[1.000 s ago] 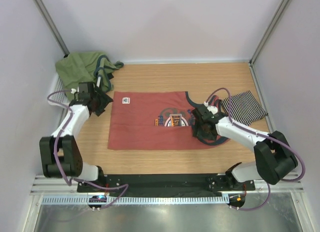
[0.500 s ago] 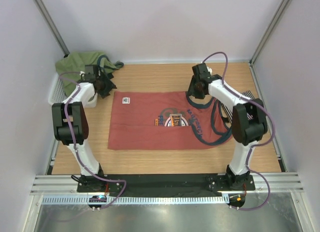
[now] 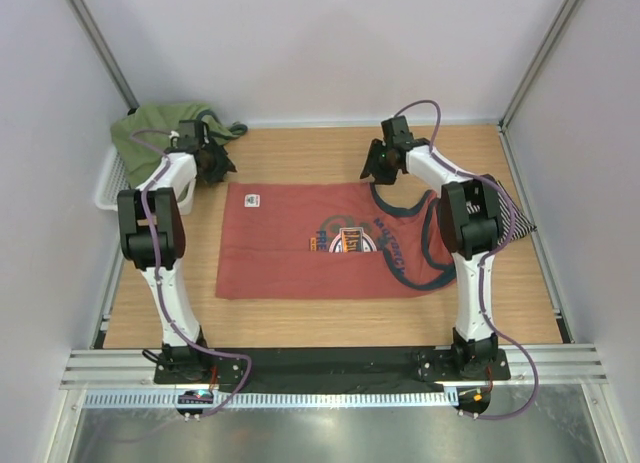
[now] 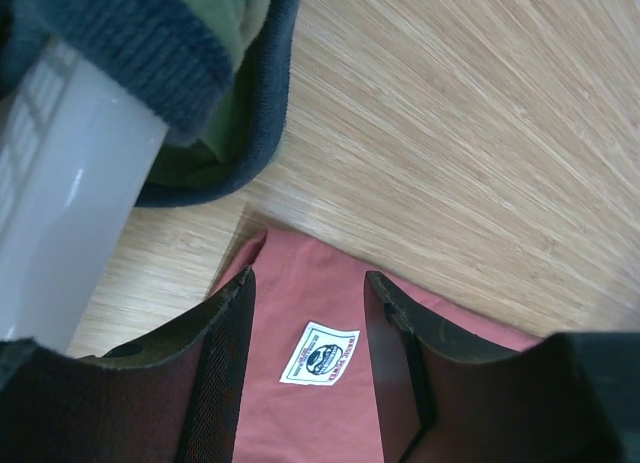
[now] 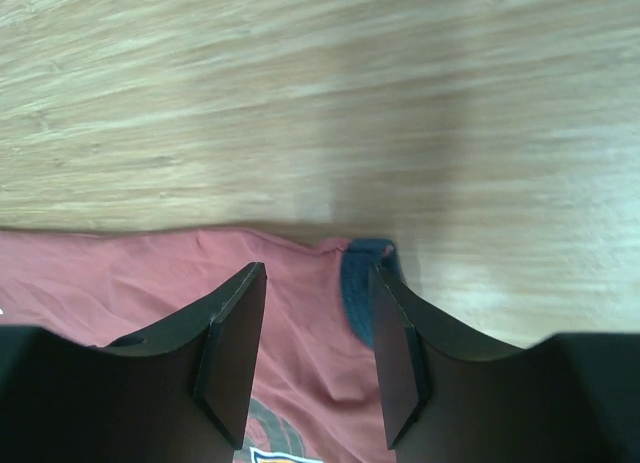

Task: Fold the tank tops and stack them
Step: Fold the tank top

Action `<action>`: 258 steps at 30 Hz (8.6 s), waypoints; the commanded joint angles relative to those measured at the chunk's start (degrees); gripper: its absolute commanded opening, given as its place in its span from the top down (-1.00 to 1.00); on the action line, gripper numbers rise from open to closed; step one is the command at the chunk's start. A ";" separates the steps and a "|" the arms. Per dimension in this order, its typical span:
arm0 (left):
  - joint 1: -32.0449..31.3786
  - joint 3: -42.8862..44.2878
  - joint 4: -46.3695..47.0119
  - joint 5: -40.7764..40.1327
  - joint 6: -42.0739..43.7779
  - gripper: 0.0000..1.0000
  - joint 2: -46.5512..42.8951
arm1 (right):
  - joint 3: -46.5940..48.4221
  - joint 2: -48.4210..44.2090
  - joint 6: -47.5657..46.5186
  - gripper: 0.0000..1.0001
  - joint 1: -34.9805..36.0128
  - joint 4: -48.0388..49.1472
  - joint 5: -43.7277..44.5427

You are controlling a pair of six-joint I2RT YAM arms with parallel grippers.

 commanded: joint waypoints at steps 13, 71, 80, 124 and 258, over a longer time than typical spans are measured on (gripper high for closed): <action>-1.82 2.03 -5.28 -5.62 3.17 0.03 2.44 | 2.26 2.26 -1.30 0.03 -0.94 1.78 0.71; -8.41 -3.93 -1.07 -19.87 4.49 1.00 -6.87 | -5.47 -8.97 -4.46 0.88 1.34 6.08 -1.05; -9.47 -11.92 0.96 -20.56 2.47 1.00 -12.93 | -13.73 -15.48 -4.90 0.94 1.96 7.75 -0.08; -10.35 -37.96 0.53 -22.68 -3.33 1.00 -40.18 | -45.91 -43.00 -2.53 0.94 8.11 12.06 4.84; -14.65 -62.47 1.23 -3.96 -5.44 0.77 -54.41 | -47.42 -39.41 3.89 0.30 29.12 4.59 19.78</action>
